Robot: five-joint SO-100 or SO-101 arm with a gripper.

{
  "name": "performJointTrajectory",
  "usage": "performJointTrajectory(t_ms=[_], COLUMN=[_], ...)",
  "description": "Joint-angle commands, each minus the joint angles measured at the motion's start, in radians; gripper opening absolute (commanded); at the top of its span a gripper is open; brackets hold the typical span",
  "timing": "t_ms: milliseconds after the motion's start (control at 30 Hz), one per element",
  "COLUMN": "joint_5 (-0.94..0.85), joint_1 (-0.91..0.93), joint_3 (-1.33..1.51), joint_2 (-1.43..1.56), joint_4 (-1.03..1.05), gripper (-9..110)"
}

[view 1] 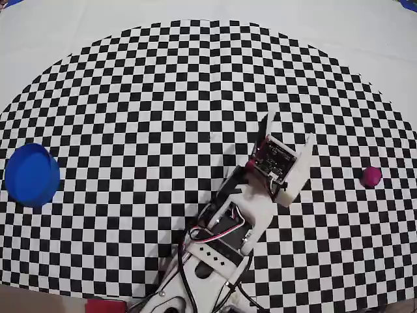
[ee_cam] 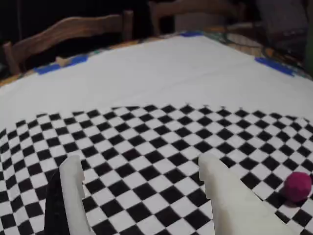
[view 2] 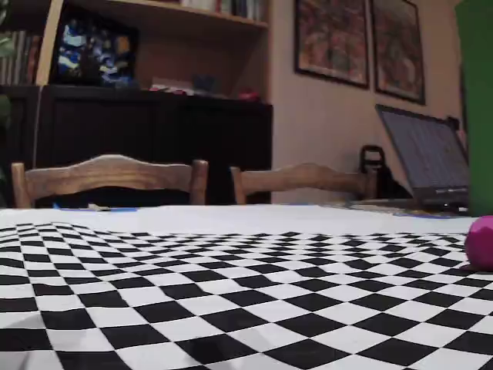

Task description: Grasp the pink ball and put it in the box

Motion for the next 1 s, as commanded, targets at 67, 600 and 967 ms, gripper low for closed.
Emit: performJointTrajectory(t_ms=[67, 600, 967], joint_5=[-0.008, -0.008, 0.000], joint_1=[0.080, 0.268, 0.321], joint_3=[0.008, 0.008, 0.008], joint_2=[-0.025, -0.038, -0.051], joint_4=[-0.012, -0.009, -0.009], gripper=[27, 29, 29])
